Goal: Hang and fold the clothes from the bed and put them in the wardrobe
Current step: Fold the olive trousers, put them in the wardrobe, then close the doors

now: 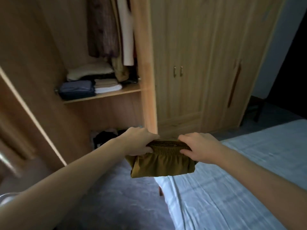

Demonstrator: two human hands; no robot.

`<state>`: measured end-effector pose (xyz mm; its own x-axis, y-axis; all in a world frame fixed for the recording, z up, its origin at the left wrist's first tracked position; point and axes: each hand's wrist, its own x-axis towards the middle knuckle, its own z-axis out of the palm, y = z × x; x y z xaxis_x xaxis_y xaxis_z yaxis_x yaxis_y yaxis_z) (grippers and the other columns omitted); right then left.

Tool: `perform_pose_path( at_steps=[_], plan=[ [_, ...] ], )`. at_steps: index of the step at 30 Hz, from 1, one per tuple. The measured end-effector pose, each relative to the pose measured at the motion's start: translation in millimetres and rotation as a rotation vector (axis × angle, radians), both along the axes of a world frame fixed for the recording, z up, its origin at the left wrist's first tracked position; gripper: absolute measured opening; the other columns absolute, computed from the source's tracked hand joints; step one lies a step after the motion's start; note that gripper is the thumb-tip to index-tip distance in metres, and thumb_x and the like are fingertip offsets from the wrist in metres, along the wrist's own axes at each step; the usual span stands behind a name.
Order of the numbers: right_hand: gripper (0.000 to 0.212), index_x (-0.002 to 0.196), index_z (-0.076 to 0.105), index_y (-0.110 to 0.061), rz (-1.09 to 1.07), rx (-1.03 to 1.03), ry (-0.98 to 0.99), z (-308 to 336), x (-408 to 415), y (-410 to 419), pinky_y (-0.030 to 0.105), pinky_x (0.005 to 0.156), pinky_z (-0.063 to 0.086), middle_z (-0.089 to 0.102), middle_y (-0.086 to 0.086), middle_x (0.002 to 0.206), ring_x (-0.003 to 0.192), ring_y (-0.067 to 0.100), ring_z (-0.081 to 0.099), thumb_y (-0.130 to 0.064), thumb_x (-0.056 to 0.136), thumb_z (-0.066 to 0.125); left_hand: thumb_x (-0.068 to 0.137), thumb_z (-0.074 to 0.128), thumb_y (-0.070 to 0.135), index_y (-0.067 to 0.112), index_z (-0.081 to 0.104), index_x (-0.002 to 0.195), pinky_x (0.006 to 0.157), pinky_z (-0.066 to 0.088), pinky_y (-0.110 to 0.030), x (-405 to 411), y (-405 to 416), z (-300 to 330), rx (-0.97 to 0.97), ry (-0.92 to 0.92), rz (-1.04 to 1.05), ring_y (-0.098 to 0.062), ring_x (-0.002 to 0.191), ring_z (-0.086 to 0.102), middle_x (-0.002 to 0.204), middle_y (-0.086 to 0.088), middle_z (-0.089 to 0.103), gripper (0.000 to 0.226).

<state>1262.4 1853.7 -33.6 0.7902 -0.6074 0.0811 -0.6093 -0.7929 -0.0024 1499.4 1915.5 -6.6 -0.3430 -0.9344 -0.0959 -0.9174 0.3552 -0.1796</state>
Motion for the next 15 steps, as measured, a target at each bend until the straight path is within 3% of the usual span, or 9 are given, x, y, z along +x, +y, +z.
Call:
perform_pose_path(
  at_steps=[4,9,12,15],
  plan=[
    [0.015,0.104,0.047,-0.033,0.148,0.009,-0.008,21.0,86.0,5.8,0.043,0.075,0.053,0.061,-0.006,0.101,0.093,0.018,0.061,-0.045,0.094,0.05,0.095,0.054,0.042,0.035,0.049,0.124,0.071,0.042,-0.032,74.4,41.4,22.6,-0.026,0.022,0.137,-0.019,0.098,0.059,0.099,0.01,0.054,0.031],
    [0.019,0.107,0.05,-0.03,0.288,-0.022,-0.02,49.8,173.5,15.9,0.037,0.073,0.05,0.06,-0.006,0.104,0.095,0.016,0.058,-0.043,0.095,0.051,0.094,0.054,0.044,0.04,0.044,0.133,0.074,0.038,-0.032,149.8,78.2,45.1,-0.068,0.04,0.314,-0.019,0.102,0.056,0.104,0.008,0.055,0.041],
    [0.015,0.104,0.051,-0.032,0.344,0.013,-0.023,58.5,212.3,14.5,0.034,0.072,0.051,0.06,-0.008,0.098,0.088,0.013,0.058,-0.043,0.094,0.052,0.095,0.055,0.042,0.04,0.046,0.128,0.073,0.037,-0.032,181.0,87.6,53.0,-0.076,0.061,0.384,-0.013,0.091,0.049,0.095,0.015,0.046,0.034],
    [0.017,0.106,0.052,-0.033,0.369,0.033,-0.02,56.9,241.4,2.7,0.038,0.073,0.055,0.061,-0.008,0.098,0.087,0.012,0.059,-0.044,0.094,0.053,0.095,0.054,0.041,0.04,0.047,0.125,0.071,0.037,-0.031,204.0,87.2,51.1,-0.083,0.068,0.419,-0.009,0.086,0.045,0.094,0.016,0.047,0.031]
  ],
)
